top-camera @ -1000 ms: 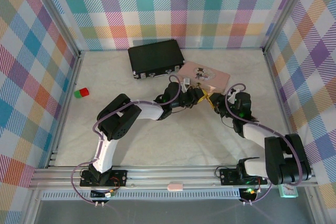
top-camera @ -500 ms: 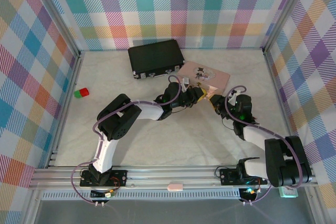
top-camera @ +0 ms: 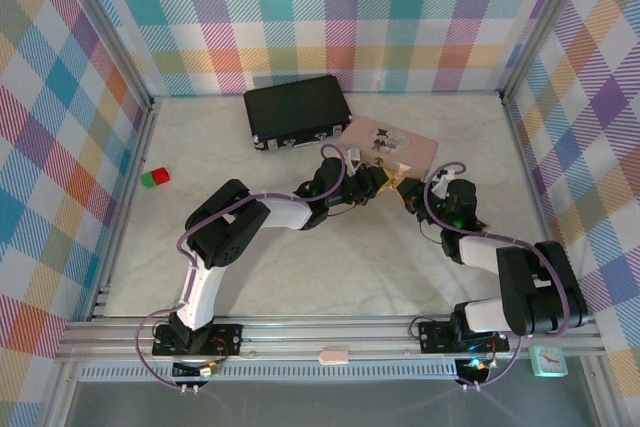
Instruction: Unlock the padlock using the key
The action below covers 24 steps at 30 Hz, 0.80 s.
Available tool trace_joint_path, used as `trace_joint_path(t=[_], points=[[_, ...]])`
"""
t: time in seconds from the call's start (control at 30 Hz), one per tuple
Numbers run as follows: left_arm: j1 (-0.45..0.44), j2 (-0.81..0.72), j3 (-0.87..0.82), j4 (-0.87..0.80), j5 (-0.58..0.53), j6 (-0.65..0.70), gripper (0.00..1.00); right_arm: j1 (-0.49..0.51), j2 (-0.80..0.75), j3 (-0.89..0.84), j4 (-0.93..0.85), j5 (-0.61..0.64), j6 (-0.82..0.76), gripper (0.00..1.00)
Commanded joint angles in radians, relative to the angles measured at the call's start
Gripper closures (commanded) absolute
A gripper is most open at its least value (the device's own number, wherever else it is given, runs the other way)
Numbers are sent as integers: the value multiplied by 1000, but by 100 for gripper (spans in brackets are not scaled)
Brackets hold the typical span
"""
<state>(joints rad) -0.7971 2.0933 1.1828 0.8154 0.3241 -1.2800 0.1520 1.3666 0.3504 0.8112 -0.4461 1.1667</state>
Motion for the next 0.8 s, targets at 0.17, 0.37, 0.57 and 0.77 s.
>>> trace_joint_path(t=[0.17,0.37,0.57,0.77], points=[[-22,-1,29,112,2,-13,100,21,35,4,120,-4,78,92],[-40,10,14,166,9,-18,100,40,116,24,229,-9,209,90],[-41,16,6,212,12,-19,100,44,131,9,252,0,247,94],[-38,41,9,297,49,46,100,41,100,1,249,9,405,100]])
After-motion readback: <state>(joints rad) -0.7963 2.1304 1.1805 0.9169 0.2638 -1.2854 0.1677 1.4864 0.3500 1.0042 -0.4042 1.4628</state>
